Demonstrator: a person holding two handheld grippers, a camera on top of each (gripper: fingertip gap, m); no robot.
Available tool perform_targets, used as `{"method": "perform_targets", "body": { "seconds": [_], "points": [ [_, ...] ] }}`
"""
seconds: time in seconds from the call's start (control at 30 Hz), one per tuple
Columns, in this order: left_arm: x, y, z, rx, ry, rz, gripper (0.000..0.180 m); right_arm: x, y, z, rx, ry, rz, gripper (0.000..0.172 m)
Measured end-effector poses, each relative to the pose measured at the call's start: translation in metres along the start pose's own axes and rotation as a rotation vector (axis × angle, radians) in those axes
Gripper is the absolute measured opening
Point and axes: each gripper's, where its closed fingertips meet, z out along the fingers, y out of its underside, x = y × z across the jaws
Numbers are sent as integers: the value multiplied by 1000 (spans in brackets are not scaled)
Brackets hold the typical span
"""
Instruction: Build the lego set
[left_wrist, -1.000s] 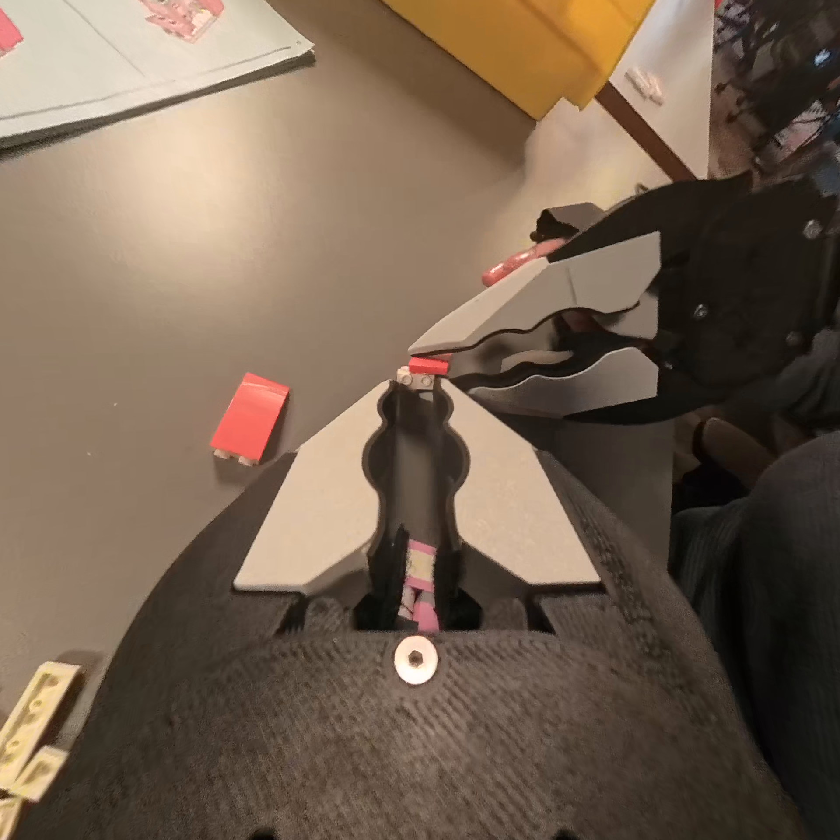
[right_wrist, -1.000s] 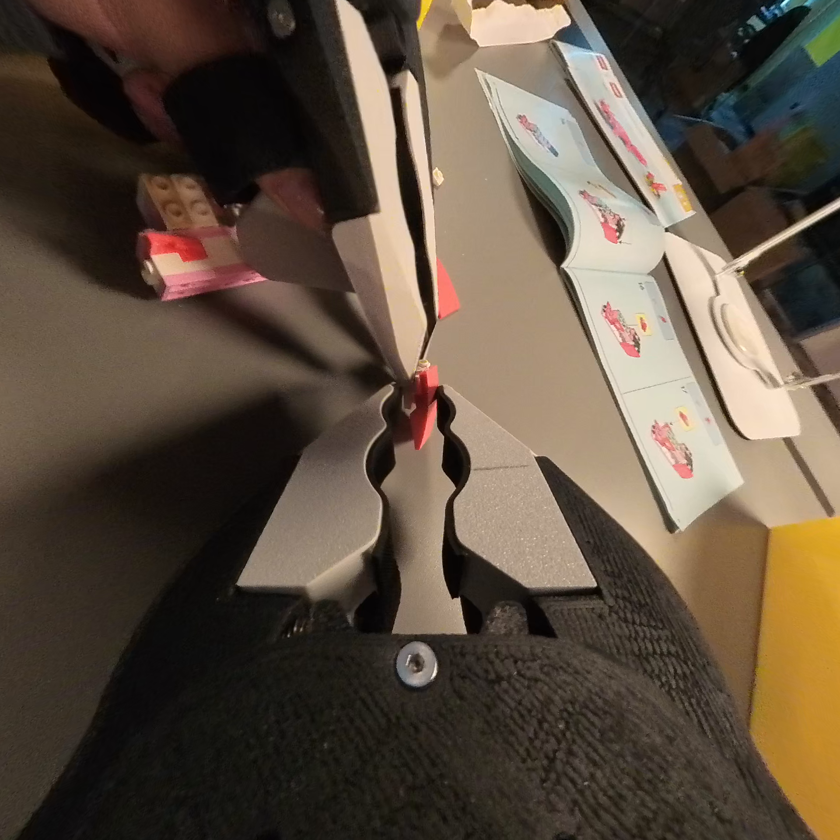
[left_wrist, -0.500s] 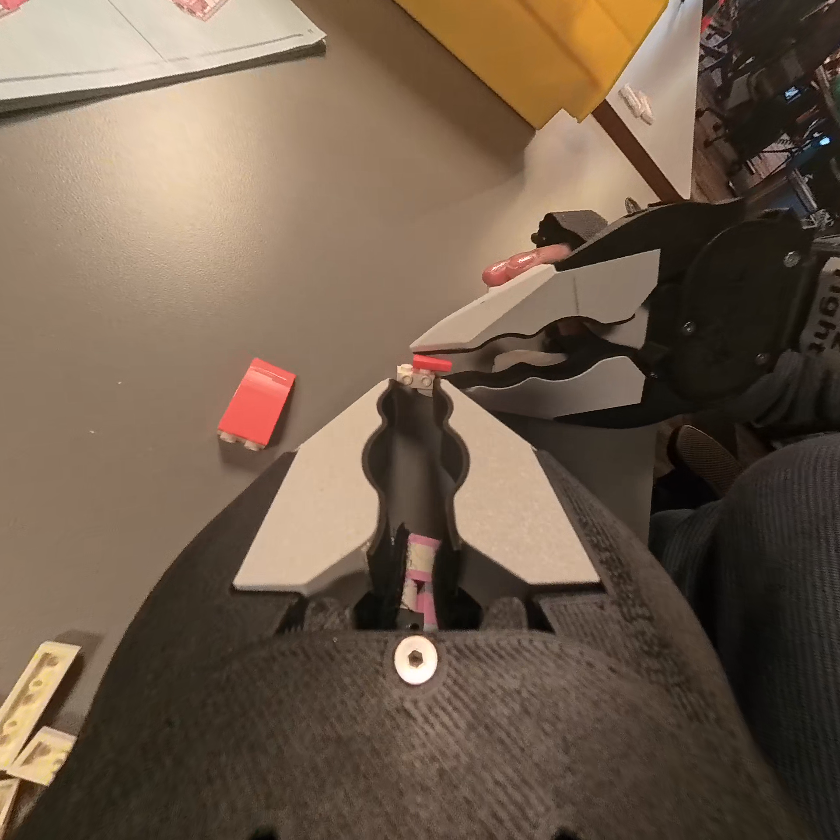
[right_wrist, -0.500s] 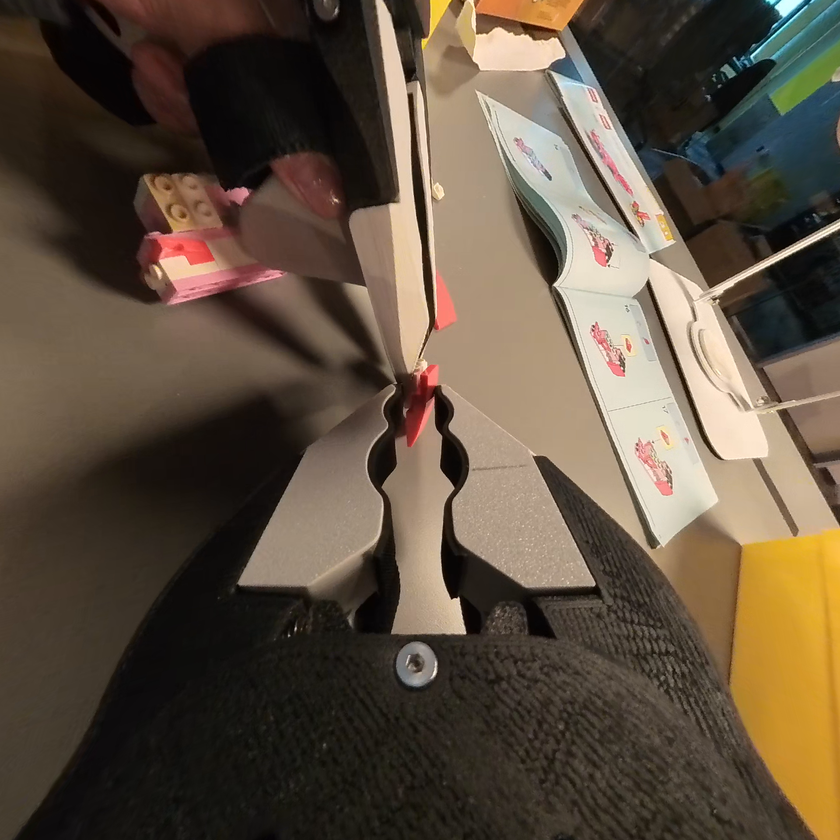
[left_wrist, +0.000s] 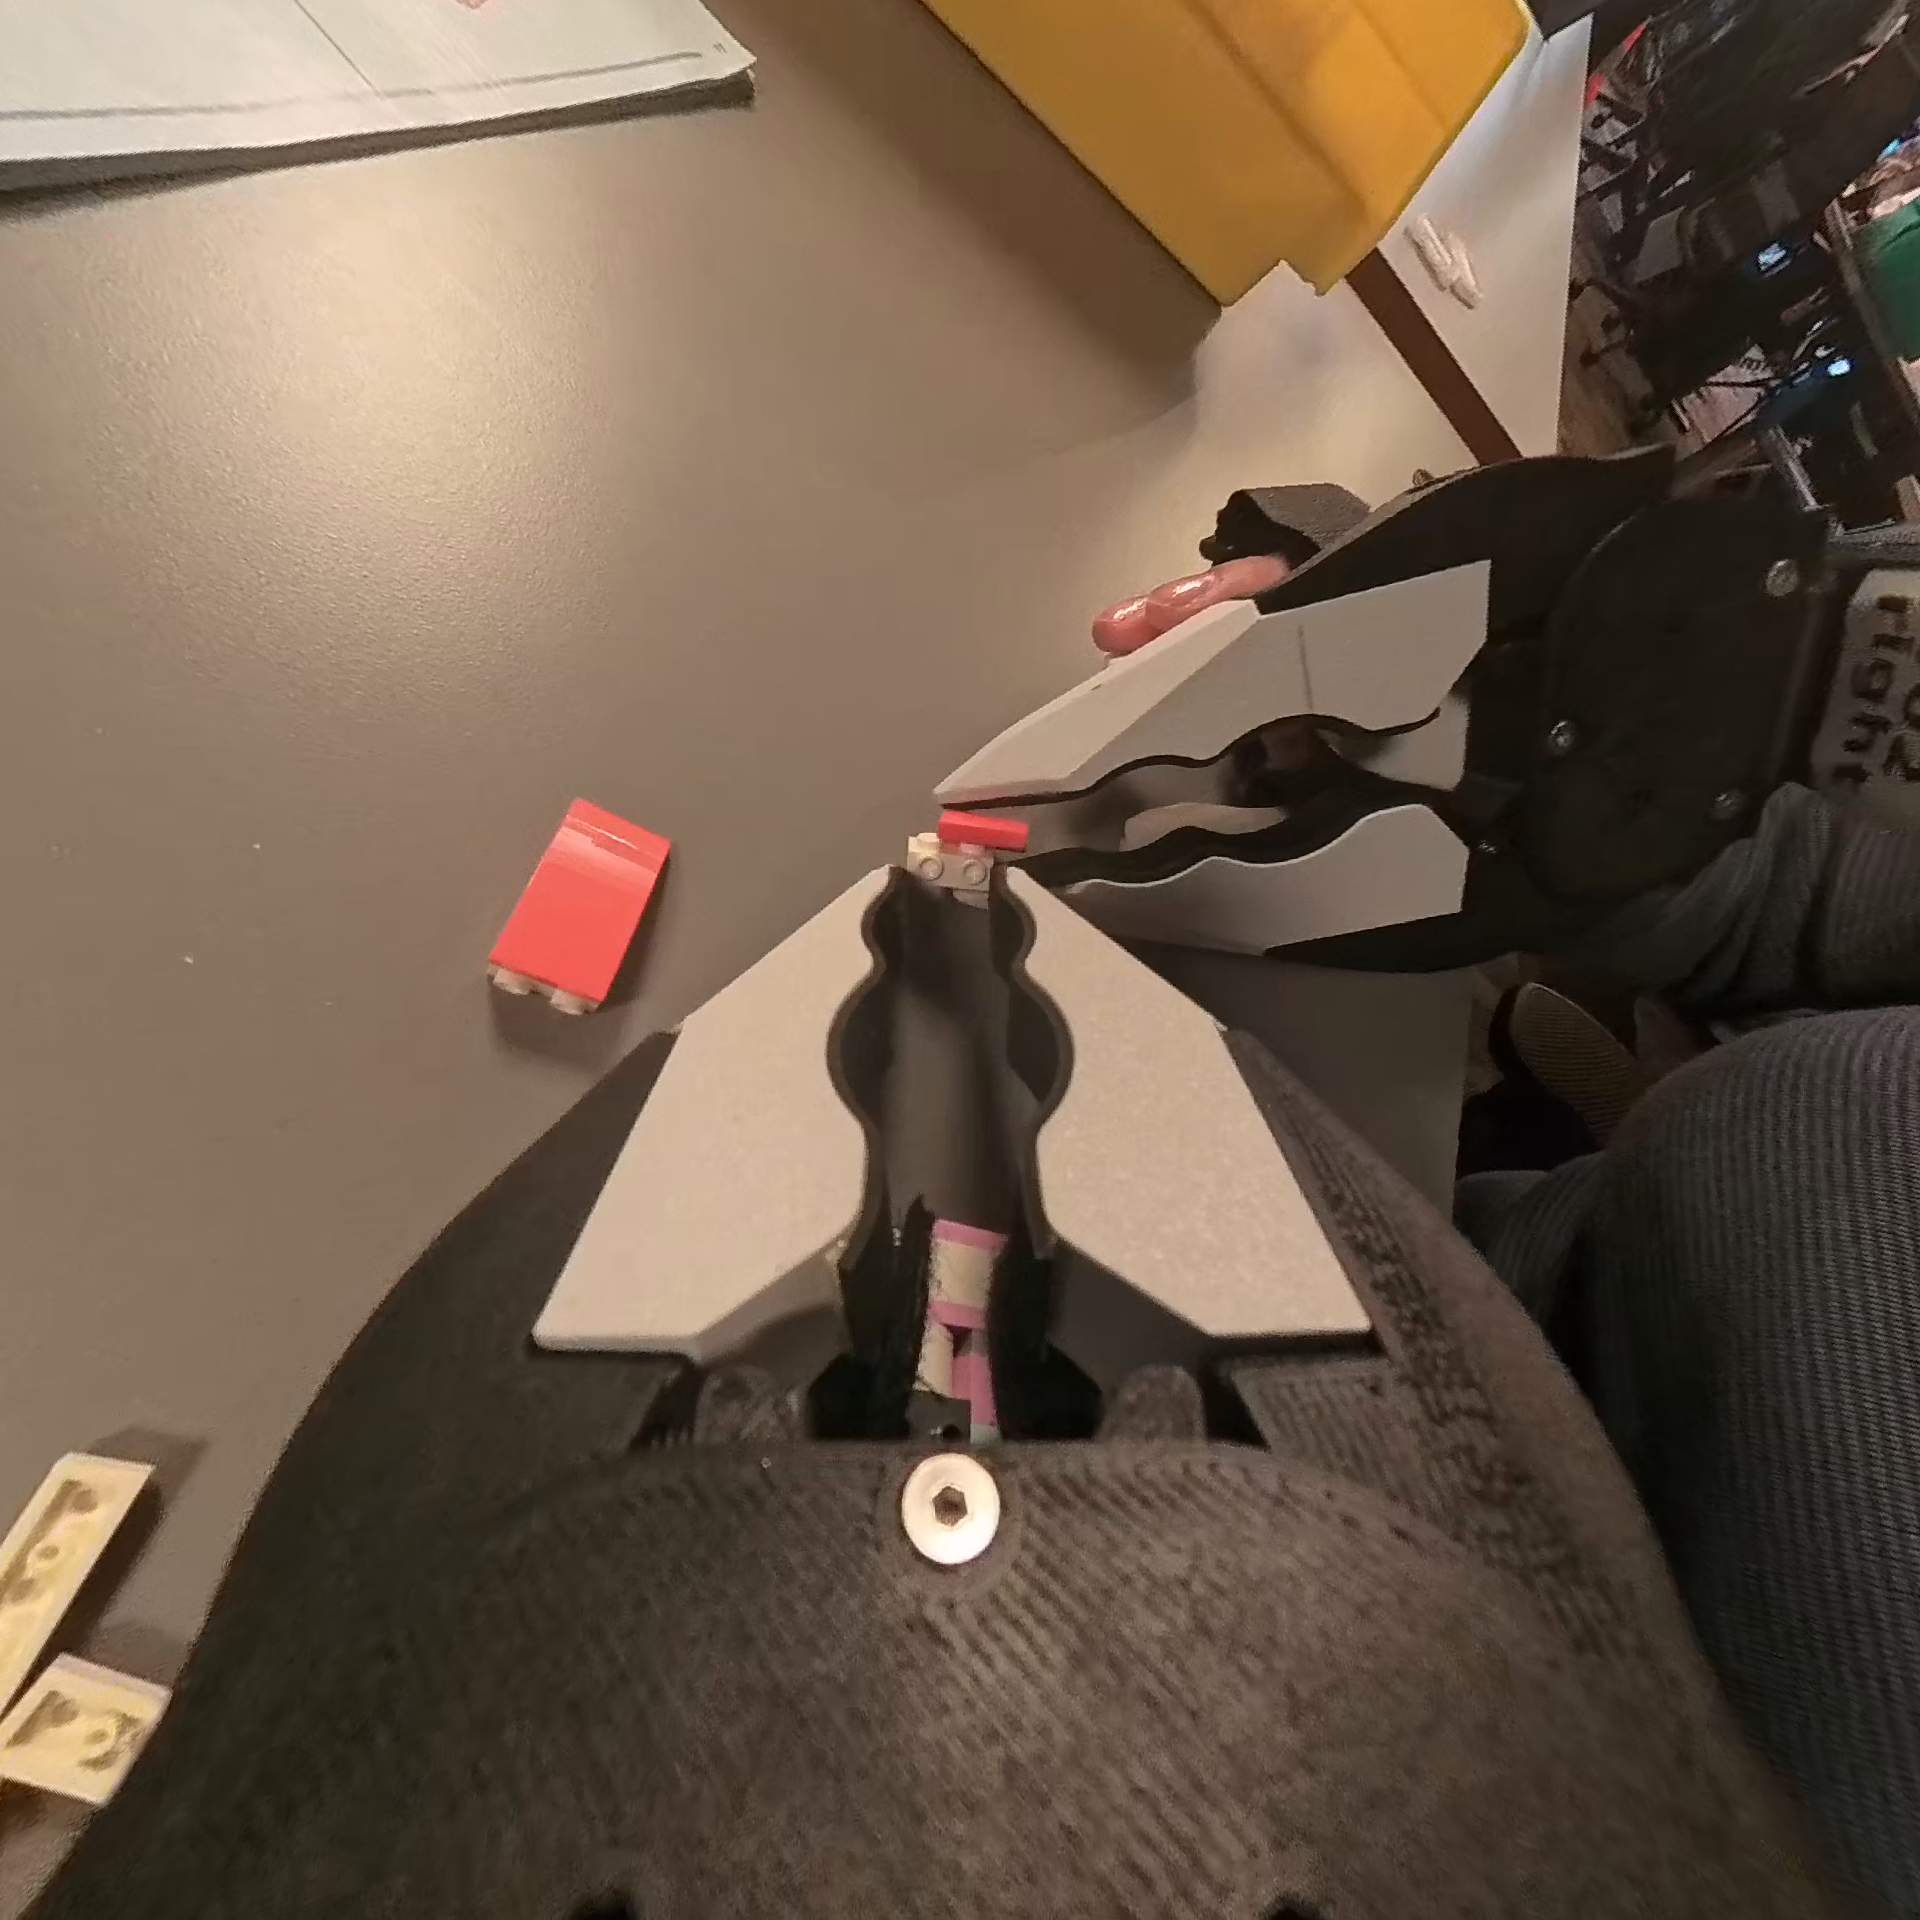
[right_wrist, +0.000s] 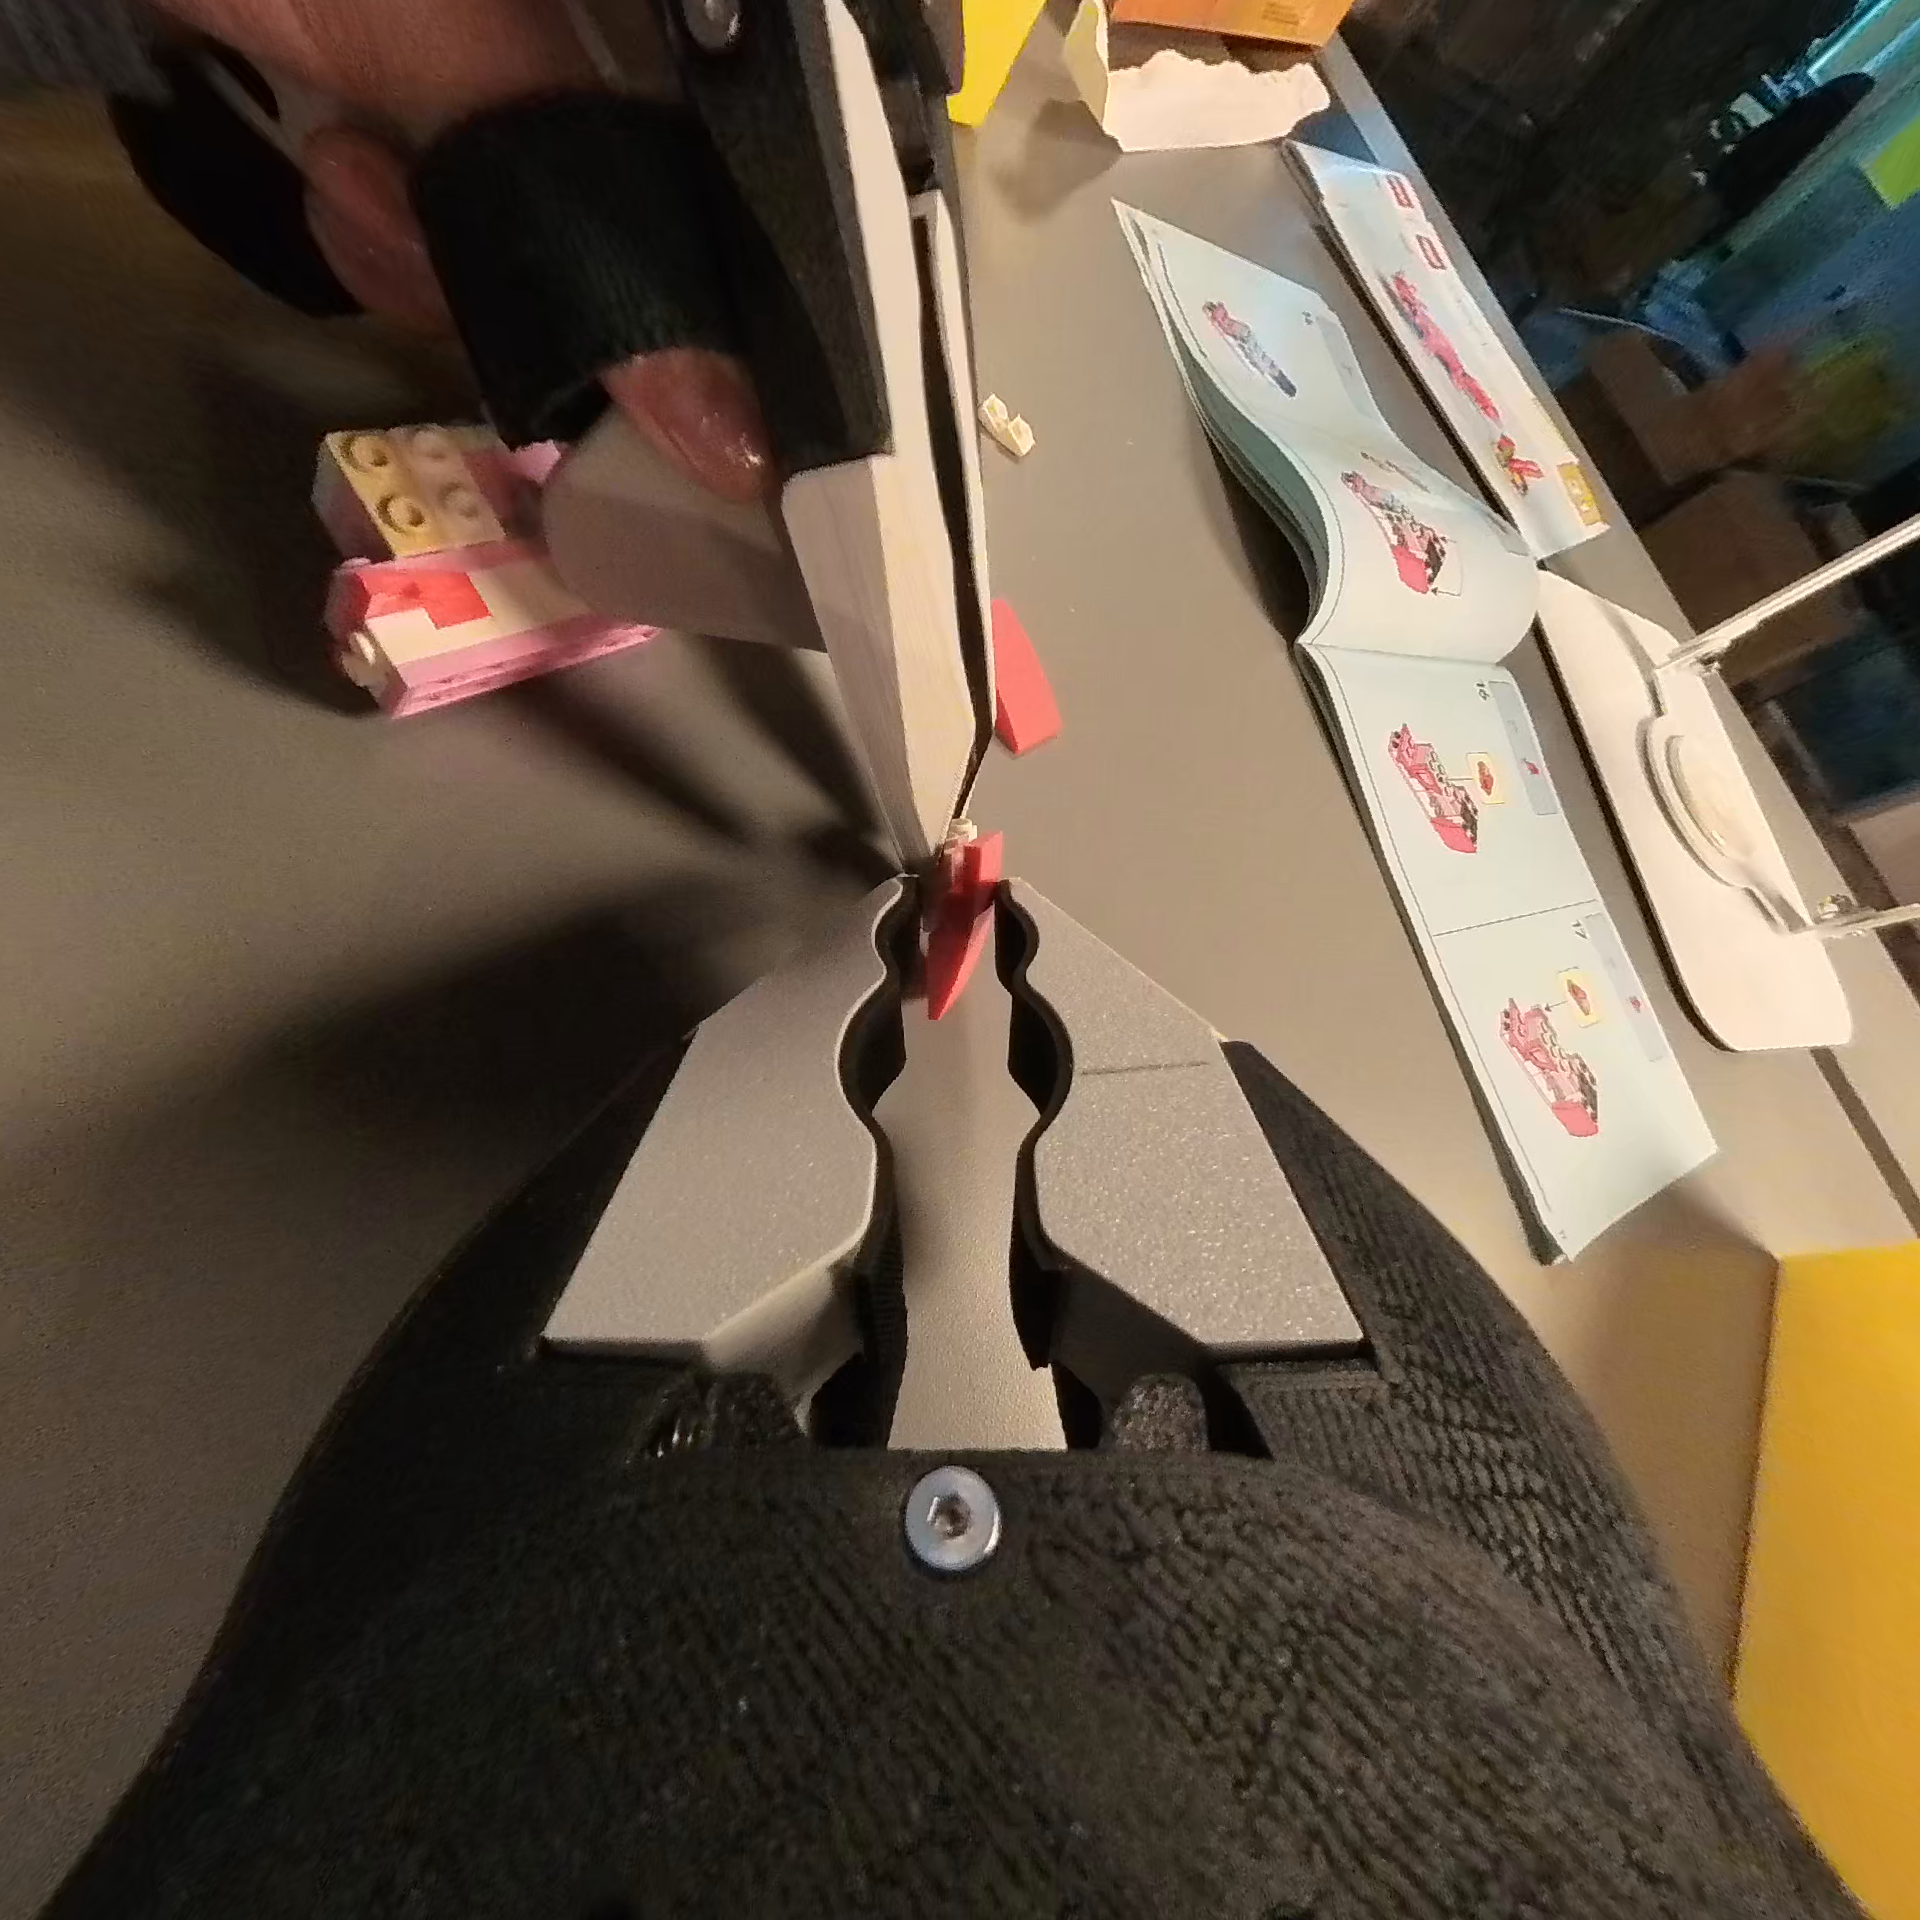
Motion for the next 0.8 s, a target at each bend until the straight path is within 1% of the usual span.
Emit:
{"method": "perform_targets", "body": {
  "seconds": [0.23, 0.47, 0.8],
  "points": [
    [4, 0, 0, -2, 37, -34, 14, -2, 1, 0, 2, -41, 19, 12],
    [6, 0, -1, -1, 60, -75, 14, -2, 0, 0, 4, -23, -12, 12],
    [7, 2, -2, -8, 63, -86, 14, -3, 0, -1, -7, 8, -59, 11]
  ]
}}
